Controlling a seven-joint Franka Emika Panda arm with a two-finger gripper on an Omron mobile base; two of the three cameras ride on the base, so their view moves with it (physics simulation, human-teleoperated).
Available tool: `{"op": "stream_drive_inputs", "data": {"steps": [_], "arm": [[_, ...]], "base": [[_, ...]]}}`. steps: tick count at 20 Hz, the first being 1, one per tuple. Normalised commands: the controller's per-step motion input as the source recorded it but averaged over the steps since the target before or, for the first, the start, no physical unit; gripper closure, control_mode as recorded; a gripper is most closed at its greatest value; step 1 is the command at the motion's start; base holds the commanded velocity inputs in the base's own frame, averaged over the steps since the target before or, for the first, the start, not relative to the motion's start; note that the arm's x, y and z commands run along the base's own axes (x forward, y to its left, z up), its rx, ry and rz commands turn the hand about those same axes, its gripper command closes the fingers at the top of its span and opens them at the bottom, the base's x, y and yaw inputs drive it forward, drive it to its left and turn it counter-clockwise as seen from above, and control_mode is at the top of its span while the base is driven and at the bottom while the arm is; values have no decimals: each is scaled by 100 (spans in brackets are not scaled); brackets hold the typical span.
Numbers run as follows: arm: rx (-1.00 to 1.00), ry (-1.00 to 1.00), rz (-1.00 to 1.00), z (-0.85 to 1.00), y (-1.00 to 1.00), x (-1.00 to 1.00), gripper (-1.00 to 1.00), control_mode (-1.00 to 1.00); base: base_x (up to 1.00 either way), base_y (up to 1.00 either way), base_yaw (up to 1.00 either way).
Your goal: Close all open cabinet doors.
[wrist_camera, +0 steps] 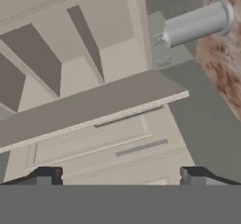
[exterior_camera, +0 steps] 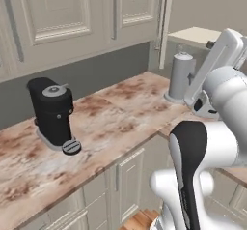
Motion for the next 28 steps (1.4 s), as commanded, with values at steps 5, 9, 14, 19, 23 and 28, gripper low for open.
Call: {"op": "stream_drive_inputs", "data": {"steps": [5, 9, 14, 19, 23, 28], "arm": [[0, 0, 0, 0, 0, 0, -100, 100], [0, 0, 0, 0, 0, 0, -100, 100], [0, 0, 0, 0, 0, 0, -100, 100], [0, 0, 0, 0, 0, 0, -100, 100], [0, 0, 0, 0, 0, 0, -100, 100], [0, 1, 0, 0, 0, 7, -100, -100]], "base": [[2, -92, 12], [26, -15, 12], [19, 0, 16], [2, 0, 10], [14, 0, 0], [10, 0, 0]]}}
